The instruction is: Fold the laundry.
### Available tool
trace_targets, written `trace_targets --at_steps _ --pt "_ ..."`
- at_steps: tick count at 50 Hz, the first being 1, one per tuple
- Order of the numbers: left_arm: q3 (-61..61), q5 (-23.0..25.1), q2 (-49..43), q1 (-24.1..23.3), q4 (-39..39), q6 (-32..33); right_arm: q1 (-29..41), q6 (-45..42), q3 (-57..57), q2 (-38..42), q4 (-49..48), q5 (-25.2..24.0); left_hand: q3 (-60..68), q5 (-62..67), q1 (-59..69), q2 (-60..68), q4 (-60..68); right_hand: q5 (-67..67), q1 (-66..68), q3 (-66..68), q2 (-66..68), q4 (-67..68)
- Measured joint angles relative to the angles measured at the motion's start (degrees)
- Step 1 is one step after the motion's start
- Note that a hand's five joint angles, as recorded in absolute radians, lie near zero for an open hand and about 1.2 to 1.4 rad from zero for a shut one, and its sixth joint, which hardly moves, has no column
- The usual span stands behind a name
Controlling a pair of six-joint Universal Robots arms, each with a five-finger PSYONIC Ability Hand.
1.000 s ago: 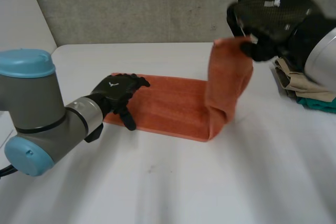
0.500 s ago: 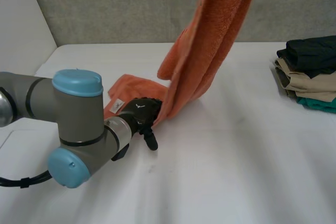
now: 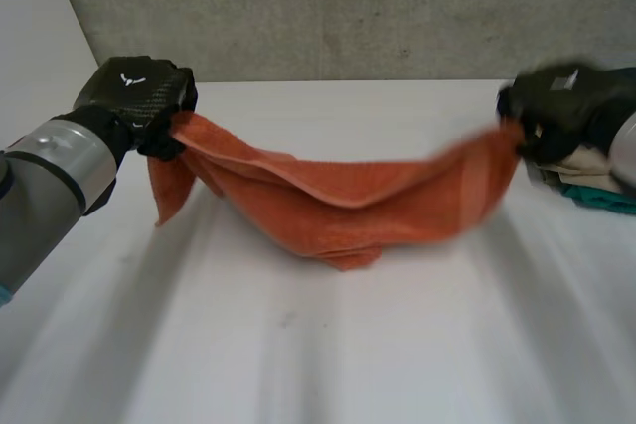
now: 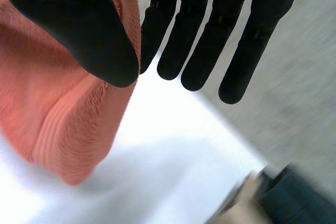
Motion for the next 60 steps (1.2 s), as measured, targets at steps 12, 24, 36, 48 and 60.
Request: trace_targets --at_steps 12,24,36,48,60 --pt "10.93 -4.28 -19.47 -1.75 -0.35 11.12 5.64 2.76 -1.53 13.92 -10.51 7.45 0.29 0.00 0.00 0.14 0.03 0.00 0.00 0.01 0.00 0.00" --pt "38.10 -10.31 -25.00 -1.88 17.02 7.50 9.20 22.11 -21.69 17.11 -42.35 17.66 0.31 0.00 0.00 0.16 0.05 0.00 0.00 0.20 0.25 0.03" --pt "23.83 -7.80 -11.98 -0.68 24.15 3.36 8.72 28.80 -21.58 14.23 -50.59 13.48 0.31 0.00 0.00 0.16 0.05 0.00 0.00 0.20 0.25 0.03" --pt "0.43 -2.63 -14.76 1.10 22.54 7.76 8.44 20.07 -5.57 16.91 -37.59 6.48 0.34 0.00 0.00 0.22 0.06 0.00 0.00 0.20 0.25 0.03" --pt "-8.18 0.31 -25.55 4.87 22.17 14.45 5.09 8.95 2.61 24.53 -31.73 5.85 -11.00 -9.51 -11.73 -11.39 -11.61 0.00 0.00 0.21 0.25 0.03"
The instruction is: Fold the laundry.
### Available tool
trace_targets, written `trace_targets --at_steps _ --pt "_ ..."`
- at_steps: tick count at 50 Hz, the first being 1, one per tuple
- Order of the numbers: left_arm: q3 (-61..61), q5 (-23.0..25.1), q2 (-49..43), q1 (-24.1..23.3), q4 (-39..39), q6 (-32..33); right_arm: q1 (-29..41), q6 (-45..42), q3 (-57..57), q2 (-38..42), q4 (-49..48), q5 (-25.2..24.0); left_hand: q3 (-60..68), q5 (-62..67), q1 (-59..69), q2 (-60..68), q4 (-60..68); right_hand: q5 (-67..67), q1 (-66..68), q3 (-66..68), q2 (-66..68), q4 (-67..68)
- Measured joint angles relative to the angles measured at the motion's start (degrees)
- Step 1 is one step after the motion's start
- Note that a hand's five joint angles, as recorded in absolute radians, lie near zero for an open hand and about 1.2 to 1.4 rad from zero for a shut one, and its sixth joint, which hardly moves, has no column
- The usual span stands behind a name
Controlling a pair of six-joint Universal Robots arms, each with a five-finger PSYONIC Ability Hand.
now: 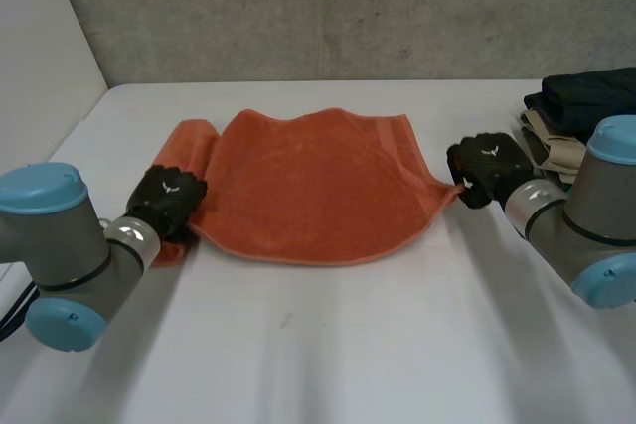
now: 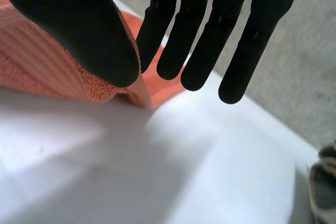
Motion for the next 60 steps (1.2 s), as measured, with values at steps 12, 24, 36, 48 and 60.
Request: trace_targets --at_steps 12,24,36,48,60 --pt "-0.49 1.47 1.86 3.33 -1.37 -1.52 -2.31 1.59 0.08 -0.97 1.67 0.48 -27.52 -28.16 -26.01 -27.86 -28.47 0.00 0.00 0.00 0.00 0.00" --pt "-1.99 3.74 5.33 7.30 -3.18 -9.06 -4.18 0.41 -0.01 -1.96 2.31 1.54 -6.35 -6.27 -1.63 -5.37 -6.23 0.00 0.00 0.00 0.00 0.00" --pt "-1.77 7.04 11.76 7.83 -10.77 -10.76 -2.99 -3.07 1.31 -5.98 8.08 -0.14 11.07 9.78 11.40 11.41 11.59 -1.46 -1.36 -1.76 -2.21 -1.91" --pt "-0.53 7.69 10.13 4.41 -13.45 -8.87 -2.87 -9.17 2.54 -4.53 15.95 3.68 11.08 9.78 11.40 11.43 11.60 -36.70 -32.00 -36.81 -36.20 -37.03" --pt "5.07 3.85 6.35 3.88 -16.07 -8.78 -0.52 -6.99 8.11 -7.69 13.37 1.21 11.22 9.78 11.40 11.45 11.61 -39.25 -34.58 -39.32 -38.85 -39.65"
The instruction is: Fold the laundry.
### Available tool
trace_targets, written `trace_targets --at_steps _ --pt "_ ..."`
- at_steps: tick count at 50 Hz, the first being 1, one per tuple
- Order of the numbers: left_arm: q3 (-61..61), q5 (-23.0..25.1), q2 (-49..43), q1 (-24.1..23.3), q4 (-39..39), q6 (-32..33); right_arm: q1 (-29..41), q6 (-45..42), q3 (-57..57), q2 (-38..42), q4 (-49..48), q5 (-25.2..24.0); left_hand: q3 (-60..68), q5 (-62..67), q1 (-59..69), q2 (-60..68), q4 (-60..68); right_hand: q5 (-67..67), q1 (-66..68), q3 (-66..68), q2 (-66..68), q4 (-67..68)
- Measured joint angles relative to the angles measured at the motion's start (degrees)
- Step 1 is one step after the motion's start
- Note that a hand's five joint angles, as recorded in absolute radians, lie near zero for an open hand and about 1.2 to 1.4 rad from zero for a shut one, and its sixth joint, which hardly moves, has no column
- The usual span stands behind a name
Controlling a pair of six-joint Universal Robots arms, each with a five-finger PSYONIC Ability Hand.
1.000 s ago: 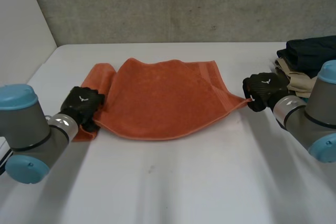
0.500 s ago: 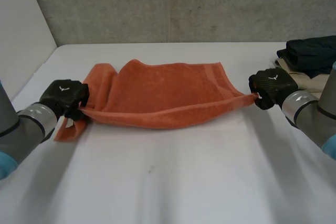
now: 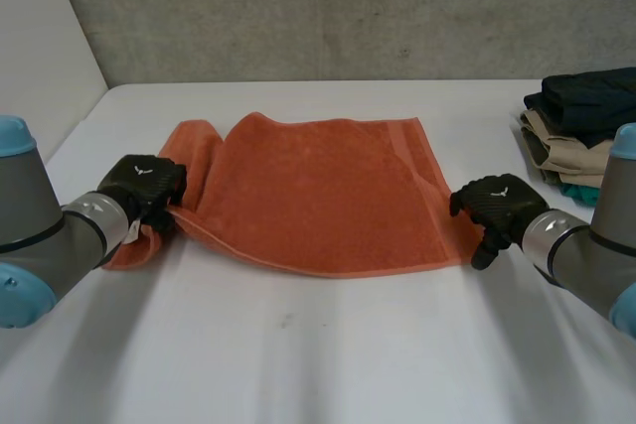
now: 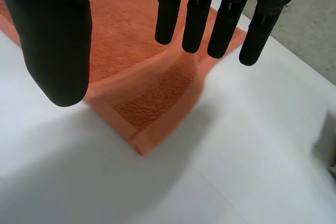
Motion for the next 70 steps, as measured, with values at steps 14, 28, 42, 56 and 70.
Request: trace_targets --at_steps 14,28,42,56,70 --pt "11.96 -0.90 -4.27 -1.18 -9.49 -0.63 4.80 3.69 1.24 2.10 -5.74 0.87 0.08 0.00 0.00 0.01 0.02 -1.34 -1.47 -1.12 -1.19 -1.41" --pt "27.48 -5.55 -11.18 -2.69 -21.05 -1.41 5.81 3.47 -3.27 7.60 -7.48 2.77 0.08 0.00 0.00 0.02 0.02 2.34 -1.26 -0.09 -0.99 0.16" --pt "30.58 -7.62 -13.61 -2.86 -21.62 -1.53 6.04 1.17 -6.41 10.66 -7.54 3.16 0.08 0.00 0.00 0.02 0.02 5.80 3.02 4.64 4.50 4.39" --pt "29.51 -7.40 -13.02 -2.13 -21.70 -1.61 6.83 1.02 -12.69 13.11 -9.18 3.50 0.08 0.00 0.00 0.02 0.02 11.16 8.82 9.83 9.57 9.74" --pt "28.52 -7.10 -12.25 -1.88 -21.60 -2.10 5.98 2.45 -15.31 12.34 -6.98 4.53 0.08 0.00 0.00 0.02 0.02 9.29 7.94 8.41 8.76 8.24"
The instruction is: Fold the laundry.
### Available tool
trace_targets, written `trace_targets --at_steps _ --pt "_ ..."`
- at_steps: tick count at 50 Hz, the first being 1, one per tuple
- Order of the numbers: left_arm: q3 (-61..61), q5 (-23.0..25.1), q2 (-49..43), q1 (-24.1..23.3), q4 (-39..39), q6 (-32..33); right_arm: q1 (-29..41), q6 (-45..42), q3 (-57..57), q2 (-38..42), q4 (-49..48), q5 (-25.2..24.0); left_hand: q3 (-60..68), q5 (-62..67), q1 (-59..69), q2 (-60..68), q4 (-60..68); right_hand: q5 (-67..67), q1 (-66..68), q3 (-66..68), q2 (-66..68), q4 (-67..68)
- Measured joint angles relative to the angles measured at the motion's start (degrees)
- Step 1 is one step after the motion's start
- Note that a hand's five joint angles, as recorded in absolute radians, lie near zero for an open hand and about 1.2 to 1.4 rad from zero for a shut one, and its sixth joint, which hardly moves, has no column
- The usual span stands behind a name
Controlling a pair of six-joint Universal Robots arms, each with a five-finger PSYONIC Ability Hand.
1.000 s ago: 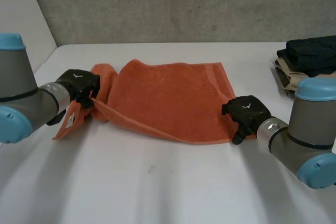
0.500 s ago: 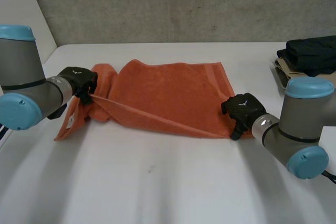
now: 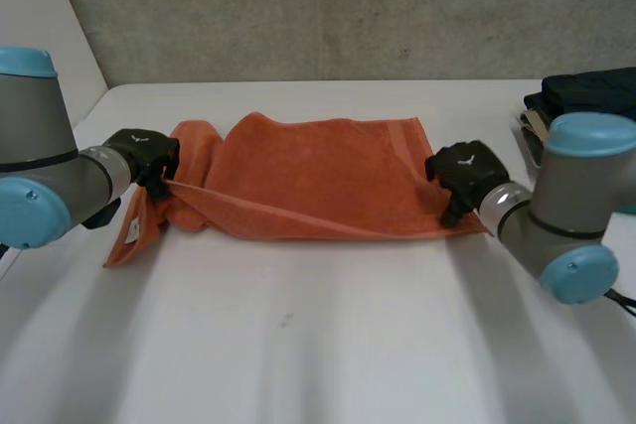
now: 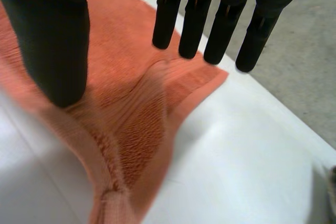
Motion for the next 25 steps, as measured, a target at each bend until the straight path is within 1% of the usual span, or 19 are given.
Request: trace_targets --at_steps 1,2,7,11,17,25 --pt "0.05 0.02 -0.04 -0.01 0.02 0.01 -0.56 0.82 0.47 -1.95 1.27 0.16 0.00 0.00 0.00 0.00 0.00 -5.84 -6.02 -5.84 -6.07 -5.42" --pt "0.13 0.03 -0.13 -0.03 0.05 0.02 -0.82 1.25 0.93 -3.23 2.41 0.23 0.00 0.00 0.00 0.00 0.00 -8.32 -7.92 -7.99 -8.32 -7.67" --pt "0.76 0.05 -0.51 -0.14 0.25 0.02 -1.10 2.49 4.26 -7.80 7.70 0.11 0.00 0.00 0.00 0.00 0.00 -9.74 -8.74 -8.96 -9.24 -8.82" --pt "1.56 0.04 -0.84 -0.24 0.45 -0.03 -0.68 2.85 8.10 -9.69 8.44 -0.44 0.00 0.00 0.00 0.00 0.00 -9.74 -8.74 -8.96 -9.24 -8.82" --pt "3.36 -0.15 -1.58 -0.54 0.56 -0.06 0.01 1.64 12.22 -8.77 4.62 -1.01 0.00 0.00 0.00 0.00 0.00 -9.72 -8.73 -8.96 -9.24 -8.82" --pt "5.89 -0.81 -3.22 -0.85 0.45 -0.03 0.18 -1.49 12.91 -5.83 1.39 -1.03 0.00 0.00 0.00 0.00 0.00 -8.13 -8.64 -8.79 -9.05 -8.71"
